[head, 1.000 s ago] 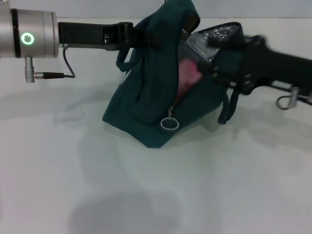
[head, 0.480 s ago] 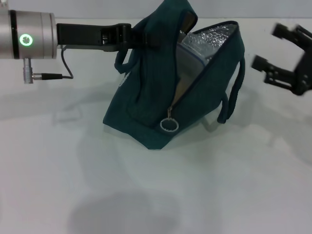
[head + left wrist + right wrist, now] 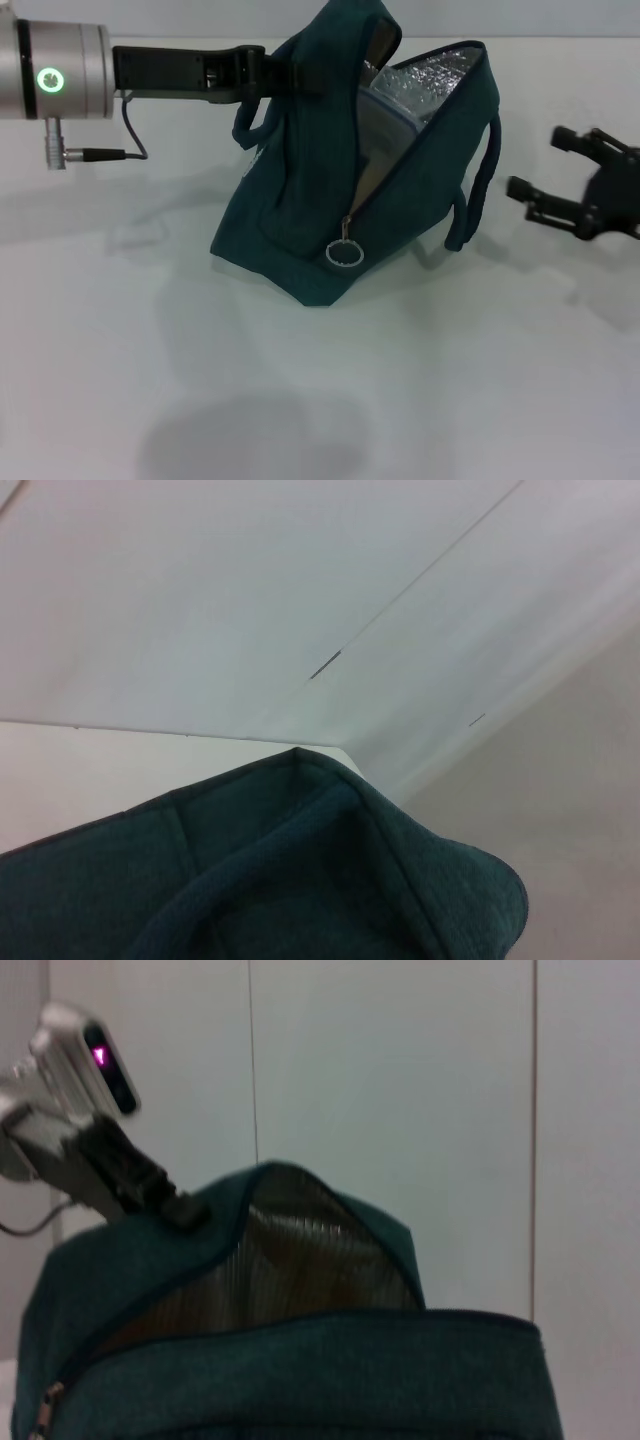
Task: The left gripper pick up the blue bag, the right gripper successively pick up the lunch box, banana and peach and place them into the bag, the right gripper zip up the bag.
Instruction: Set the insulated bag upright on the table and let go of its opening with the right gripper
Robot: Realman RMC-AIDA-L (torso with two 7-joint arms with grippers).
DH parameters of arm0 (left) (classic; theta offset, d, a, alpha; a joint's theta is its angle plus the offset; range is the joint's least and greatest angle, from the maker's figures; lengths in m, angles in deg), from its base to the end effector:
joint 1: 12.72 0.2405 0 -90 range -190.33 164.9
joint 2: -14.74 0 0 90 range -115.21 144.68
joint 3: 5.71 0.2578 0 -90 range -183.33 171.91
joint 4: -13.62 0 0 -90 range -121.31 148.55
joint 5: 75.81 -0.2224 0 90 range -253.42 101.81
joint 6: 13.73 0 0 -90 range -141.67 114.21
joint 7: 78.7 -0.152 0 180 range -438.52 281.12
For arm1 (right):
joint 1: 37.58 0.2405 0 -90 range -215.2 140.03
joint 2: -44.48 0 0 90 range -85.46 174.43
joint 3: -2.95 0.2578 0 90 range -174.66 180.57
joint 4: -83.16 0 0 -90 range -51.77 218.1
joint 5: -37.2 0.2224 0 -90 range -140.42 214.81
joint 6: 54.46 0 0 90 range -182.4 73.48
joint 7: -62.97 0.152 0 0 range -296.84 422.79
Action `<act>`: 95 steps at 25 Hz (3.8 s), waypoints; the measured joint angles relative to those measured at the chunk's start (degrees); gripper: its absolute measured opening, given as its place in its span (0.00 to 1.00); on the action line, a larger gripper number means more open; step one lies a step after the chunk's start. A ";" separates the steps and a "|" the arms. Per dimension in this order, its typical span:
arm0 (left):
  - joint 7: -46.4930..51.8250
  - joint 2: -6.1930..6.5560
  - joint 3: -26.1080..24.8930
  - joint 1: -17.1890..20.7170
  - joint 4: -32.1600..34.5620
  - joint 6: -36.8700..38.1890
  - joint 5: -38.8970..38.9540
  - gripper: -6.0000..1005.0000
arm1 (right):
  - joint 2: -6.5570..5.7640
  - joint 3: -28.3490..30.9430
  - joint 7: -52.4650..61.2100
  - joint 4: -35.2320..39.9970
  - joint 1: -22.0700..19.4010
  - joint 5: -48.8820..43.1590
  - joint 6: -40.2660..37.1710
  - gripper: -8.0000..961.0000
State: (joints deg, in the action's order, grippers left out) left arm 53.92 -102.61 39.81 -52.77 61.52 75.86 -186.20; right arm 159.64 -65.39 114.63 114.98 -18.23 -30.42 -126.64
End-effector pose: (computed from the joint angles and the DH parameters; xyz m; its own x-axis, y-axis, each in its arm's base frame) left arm -0.1762 0.4000 0.0260 0.4224 0.7758 0.4687 0.7978 -0.5636 0.2140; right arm 0.2941 0.3414 -0.0035 0.7853 -0.0369 -0.6180 -0.4231 -0.7608 -0.4921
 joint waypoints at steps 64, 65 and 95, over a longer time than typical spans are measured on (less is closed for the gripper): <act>-13.73 -1.83 -0.27 10.40 -14.59 4.79 10.39 0.07 | -4.26 -10.81 9.78 -2.72 0.76 20.01 -4.90 0.89; -13.84 -1.83 -0.26 10.47 -14.59 4.67 10.39 0.07 | -4.29 -10.89 10.22 -2.74 1.37 19.17 -3.70 0.89; -19.53 -1.91 -1.73 13.42 -18.59 3.49 13.11 0.08 | -1.75 -2.89 27.32 7.94 8.41 -9.63 5.17 0.89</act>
State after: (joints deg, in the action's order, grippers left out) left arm 34.39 -104.53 38.09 -39.35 42.92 79.35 -173.09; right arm 157.89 -68.27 141.95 122.92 -9.82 -40.05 -121.46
